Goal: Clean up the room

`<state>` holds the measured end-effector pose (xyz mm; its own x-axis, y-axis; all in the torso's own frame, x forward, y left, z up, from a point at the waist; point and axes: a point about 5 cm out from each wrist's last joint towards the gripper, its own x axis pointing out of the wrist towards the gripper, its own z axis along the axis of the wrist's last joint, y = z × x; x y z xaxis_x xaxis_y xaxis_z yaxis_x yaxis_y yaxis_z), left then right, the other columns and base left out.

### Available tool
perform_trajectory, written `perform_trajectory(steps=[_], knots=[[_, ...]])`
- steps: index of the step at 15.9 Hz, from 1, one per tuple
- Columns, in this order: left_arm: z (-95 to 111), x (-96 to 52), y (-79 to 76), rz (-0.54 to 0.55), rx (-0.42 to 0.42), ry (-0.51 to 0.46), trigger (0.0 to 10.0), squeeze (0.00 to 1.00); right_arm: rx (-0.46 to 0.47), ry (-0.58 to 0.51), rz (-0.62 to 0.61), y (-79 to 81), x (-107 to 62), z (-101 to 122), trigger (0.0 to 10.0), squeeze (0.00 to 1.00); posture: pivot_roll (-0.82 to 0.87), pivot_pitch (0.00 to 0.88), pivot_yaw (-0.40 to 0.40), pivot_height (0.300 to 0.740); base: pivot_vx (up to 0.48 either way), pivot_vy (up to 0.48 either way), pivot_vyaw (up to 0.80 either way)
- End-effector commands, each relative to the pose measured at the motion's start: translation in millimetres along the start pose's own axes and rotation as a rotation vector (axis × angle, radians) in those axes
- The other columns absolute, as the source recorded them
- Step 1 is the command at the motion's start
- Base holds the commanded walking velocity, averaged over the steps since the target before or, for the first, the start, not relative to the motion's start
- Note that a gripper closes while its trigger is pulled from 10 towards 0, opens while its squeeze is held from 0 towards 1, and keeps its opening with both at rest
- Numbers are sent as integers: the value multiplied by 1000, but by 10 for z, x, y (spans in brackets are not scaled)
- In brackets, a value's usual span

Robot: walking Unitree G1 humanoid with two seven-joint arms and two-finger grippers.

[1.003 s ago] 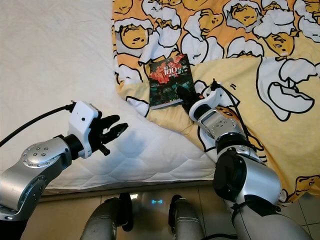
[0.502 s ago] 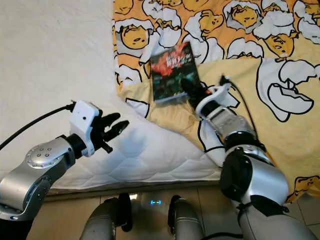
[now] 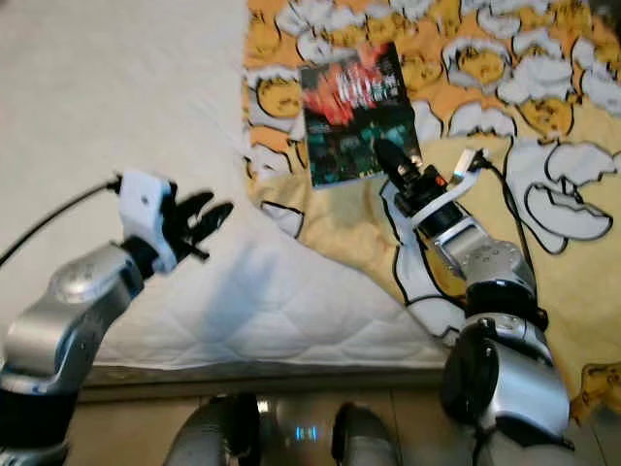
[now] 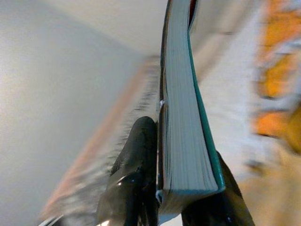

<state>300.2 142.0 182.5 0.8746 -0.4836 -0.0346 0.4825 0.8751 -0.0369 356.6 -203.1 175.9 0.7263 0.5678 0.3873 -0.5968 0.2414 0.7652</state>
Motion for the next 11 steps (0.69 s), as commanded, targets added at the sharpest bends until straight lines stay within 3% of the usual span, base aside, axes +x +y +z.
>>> perform_trajectory(steps=[1,3,4,7,11], knots=[[58,9,67,9,-87,-50,10000,1000,-17,-1,149,205,70,32,0,0,-8,57,58,740,0,0,0],[201,83,113,-40,-302,-171,10000,1000,-30,28,282,447,86,-41,0,0,-4,34,60,740,0,0,0],[201,83,113,-40,-302,-171,10000,1000,-30,28,282,447,86,-41,0,0,-4,34,60,740,0,0,0],[476,185,53,-239,-533,-316,10000,1000,-35,48,375,692,108,-142,0,0,-4,10,65,740,0,0,0],[613,221,16,-355,-673,-390,10000,1000,-28,44,416,827,83,-206,0,0,-9,0,78,740,0,0,0]])
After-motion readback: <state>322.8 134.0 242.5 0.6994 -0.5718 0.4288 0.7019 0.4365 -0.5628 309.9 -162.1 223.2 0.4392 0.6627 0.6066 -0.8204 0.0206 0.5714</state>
